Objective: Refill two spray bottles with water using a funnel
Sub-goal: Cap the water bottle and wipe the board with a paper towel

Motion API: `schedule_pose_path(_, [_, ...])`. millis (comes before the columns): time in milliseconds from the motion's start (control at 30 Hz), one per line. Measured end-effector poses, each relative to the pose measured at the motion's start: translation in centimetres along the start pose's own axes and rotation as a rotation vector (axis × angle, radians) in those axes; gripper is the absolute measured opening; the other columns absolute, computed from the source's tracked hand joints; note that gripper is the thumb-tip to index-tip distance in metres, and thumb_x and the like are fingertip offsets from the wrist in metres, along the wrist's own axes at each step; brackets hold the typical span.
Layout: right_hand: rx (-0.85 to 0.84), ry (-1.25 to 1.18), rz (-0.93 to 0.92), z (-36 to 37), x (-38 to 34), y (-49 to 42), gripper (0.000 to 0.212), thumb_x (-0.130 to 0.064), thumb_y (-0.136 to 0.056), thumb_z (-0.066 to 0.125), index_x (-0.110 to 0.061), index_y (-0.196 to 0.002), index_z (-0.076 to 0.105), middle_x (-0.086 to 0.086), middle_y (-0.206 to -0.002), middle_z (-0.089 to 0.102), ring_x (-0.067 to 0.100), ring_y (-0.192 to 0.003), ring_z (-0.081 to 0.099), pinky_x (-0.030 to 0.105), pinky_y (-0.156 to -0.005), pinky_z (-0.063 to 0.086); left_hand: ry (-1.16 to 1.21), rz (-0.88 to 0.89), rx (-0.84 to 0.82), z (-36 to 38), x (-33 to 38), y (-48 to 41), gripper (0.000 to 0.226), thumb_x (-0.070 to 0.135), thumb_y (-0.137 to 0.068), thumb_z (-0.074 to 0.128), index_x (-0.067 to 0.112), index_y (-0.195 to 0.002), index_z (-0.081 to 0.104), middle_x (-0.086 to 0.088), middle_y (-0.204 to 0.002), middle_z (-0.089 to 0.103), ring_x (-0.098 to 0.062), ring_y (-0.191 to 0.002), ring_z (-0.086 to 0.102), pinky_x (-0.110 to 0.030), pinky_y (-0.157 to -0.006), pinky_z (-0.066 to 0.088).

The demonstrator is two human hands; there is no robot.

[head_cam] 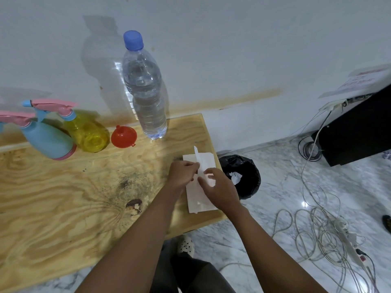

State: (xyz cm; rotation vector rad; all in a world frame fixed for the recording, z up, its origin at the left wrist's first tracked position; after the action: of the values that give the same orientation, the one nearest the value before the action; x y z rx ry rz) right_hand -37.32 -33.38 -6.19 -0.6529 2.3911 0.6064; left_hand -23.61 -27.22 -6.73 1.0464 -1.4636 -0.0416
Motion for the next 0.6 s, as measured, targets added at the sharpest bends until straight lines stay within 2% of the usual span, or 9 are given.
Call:
schedule_pose_path(67, [0.034,0.02,-0.007,-0.4,-0.1,0.6,0.055,-0.061,-0.083,0.065,-0.025,-0.124,0.057,-0.016,-0.127,0.061,0.003,-0.112,0.06,0.031,-0.091,0.051,-0.007,-0.016,-0.011,0.2,0.8,0.2,0.018,0.024,-0.092,0.064,0.009,-0.089,0.075,0.001,-0.085,0.075,-0.013,-0.064,0.063,-0.018,-0.054,0.044])
schedule_pose_path(133, [0.066,0.05,-0.001,-0.7,-0.1,1.0,0.057,-0.062,-0.081,0.067,-0.024,-0.123,0.057,-0.016,-0.125,0.061,0.004,-0.11,0.06,0.032,-0.091,0.051,-0.024,-0.038,-0.015,0.5,1.6,0.4,0.016,0.026,-0.091,0.064,0.013,-0.088,0.073,0.006,-0.082,0.073,-0.011,-0.062,0.062,-0.02,-0.051,0.04])
schedule_pose_path(200, [0.141,0.055,-0.008,-1.5,-0.2,1.1,0.038,-0.05,-0.089,0.064,-0.022,-0.114,0.062,-0.013,-0.114,0.068,0.009,-0.102,0.065,0.034,-0.085,0.053,-0.027,-0.053,-0.036,0.9,2.4,0.7,0.019,0.029,-0.09,0.065,0.012,-0.093,0.074,0.004,-0.087,0.073,-0.012,-0.065,0.06,-0.022,-0.052,0.039])
schedule_pose_path(267, [0.224,0.024,0.007,-2.5,-0.3,1.2,0.018,-0.034,-0.096,0.056,-0.018,-0.101,0.063,-0.004,-0.091,0.071,0.018,-0.084,0.068,0.038,-0.071,0.055,-0.025,-0.052,-0.064,1.3,3.1,1.1,0.023,0.032,-0.09,0.066,0.012,-0.098,0.075,0.003,-0.088,0.074,-0.012,-0.068,0.057,-0.022,-0.055,0.038])
schedule_pose_path(333, [0.246,-0.005,0.035,-3.5,-0.6,1.1,0.013,-0.022,-0.098,0.048,-0.015,-0.095,0.058,0.001,-0.076,0.066,0.023,-0.069,0.062,0.038,-0.059,0.048,-0.023,-0.041,-0.077,1.5,3.9,1.6,0.023,0.032,-0.091,0.066,0.012,-0.097,0.075,0.004,-0.087,0.074,-0.011,-0.067,0.055,-0.021,-0.057,0.039])
schedule_pose_path(400, [0.274,-0.011,0.012,-4.6,-1.3,1.0,0.013,-0.016,-0.098,0.043,-0.015,-0.099,0.056,0.002,-0.077,0.064,0.024,-0.068,0.06,0.036,-0.055,0.041,-0.005,-0.022,-0.084,1.6,4.7,2.2,0.022,0.032,-0.091,0.067,0.011,-0.095,0.074,0.004,-0.086,0.073,-0.012,-0.068,0.055,-0.021,-0.058,0.039])
schedule_pose_path(467, [0.281,-0.005,-0.054,-5.6,-2.4,1.0,0.015,-0.015,-0.098,0.043,-0.012,-0.106,0.055,0.003,-0.087,0.066,0.027,-0.074,0.062,0.035,-0.06,0.039,0.011,0.008,-0.085,1.5,5.7,2.7,0.02,0.03,-0.09,0.067,0.012,-0.092,0.074,0.005,-0.084,0.073,-0.012,-0.068,0.056,-0.021,-0.059,0.04])
schedule_pose_path(533, [0.229,0.026,-0.106,-6.1,-3.5,0.9,0.024,-0.024,-0.099,0.047,-0.012,-0.119,0.053,0.004,-0.1,0.067,0.028,-0.085,0.063,0.033,-0.069,0.04,0.018,0.034,-0.074,1.2,6.7,3.1,0.018,0.03,-0.09,0.068,0.014,-0.085,0.074,0.007,-0.079,0.072,-0.01,-0.065,0.059,-0.021,-0.059,0.04])
schedule_pose_path(600, [0.202,0.091,-0.136,-6.4,-4.1,0.6,0.034,-0.036,-0.1,0.049,-0.013,-0.125,0.053,0.004,-0.103,0.068,0.027,-0.09,0.064,0.031,-0.072,0.04,0.03,0.059,-0.061,0.7,7.7,3.5,0.017,0.03,-0.089,0.069,0.015,-0.083,0.073,0.007,-0.076,0.072,-0.01,-0.067,0.062,-0.021,-0.06,0.042])
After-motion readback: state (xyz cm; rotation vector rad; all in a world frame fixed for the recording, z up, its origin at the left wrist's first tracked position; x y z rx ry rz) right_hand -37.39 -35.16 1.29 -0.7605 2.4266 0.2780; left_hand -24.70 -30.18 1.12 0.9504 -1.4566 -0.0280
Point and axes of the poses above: each hand's wrist, its own y-axis away from the middle knuckle, its own z-axis out of the palm, x = y × z, the point moved 7 cm from there along -y, towards the middle knuckle
